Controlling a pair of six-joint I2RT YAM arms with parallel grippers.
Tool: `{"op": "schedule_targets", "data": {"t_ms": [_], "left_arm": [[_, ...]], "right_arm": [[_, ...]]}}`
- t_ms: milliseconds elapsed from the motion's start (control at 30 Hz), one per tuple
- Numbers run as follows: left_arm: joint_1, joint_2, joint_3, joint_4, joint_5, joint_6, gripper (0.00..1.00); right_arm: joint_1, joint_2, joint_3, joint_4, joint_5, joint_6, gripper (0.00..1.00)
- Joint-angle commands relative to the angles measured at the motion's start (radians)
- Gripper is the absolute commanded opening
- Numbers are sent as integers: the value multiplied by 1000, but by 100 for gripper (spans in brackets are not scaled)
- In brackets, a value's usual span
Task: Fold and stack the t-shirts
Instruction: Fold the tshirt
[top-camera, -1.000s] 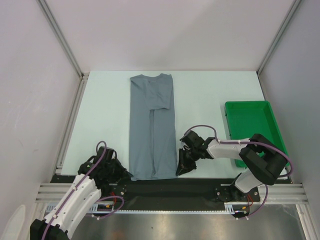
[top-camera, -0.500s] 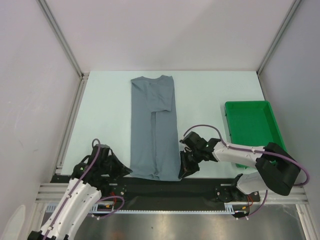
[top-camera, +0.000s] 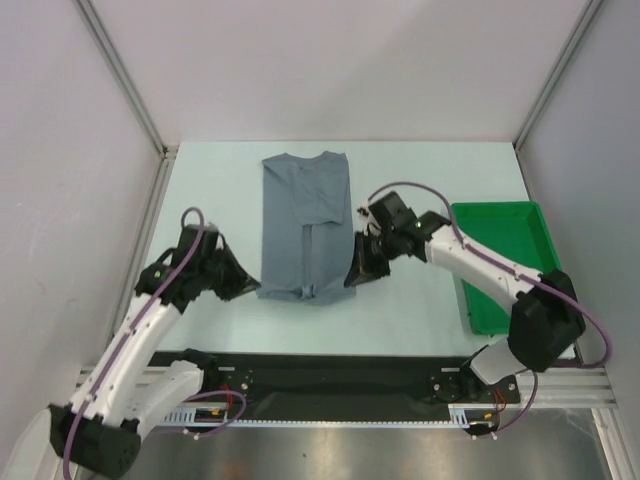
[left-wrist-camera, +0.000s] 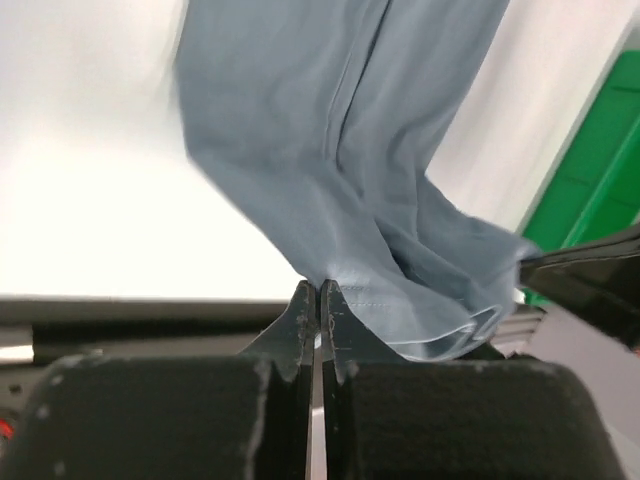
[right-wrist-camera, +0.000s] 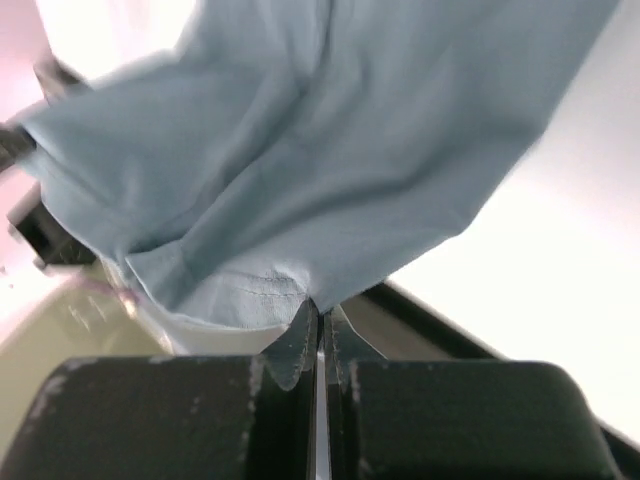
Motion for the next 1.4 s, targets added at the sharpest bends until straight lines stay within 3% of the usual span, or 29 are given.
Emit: {"op": "schedule_targets", "data": {"t_ms": [0, 133, 533, 800, 1100, 1200, 1367], "left_arm": [[2, 167, 121, 112, -52, 136, 1], [42, 356, 264, 165, -27, 223, 0], [139, 786, 654, 245, 2, 401, 0], [154, 955, 713, 271, 45, 416, 0], [165, 871, 641, 280, 46, 413, 0], [165, 776, 592, 258, 51, 403, 0], [163, 522, 368, 213, 79, 348, 0]], "right_arm": [[-83, 119, 202, -93, 16, -111, 0], [-131, 265, 417, -149, 22, -164, 0], [-258, 613, 809, -150, -20, -221, 0], [-281, 792, 1017, -194, -43, -218, 0], [-275, 736, 942, -202, -73, -195, 0], [-255, 644, 864, -215, -76, -189, 0], [-174, 430, 616, -232, -44, -180, 0]]}}
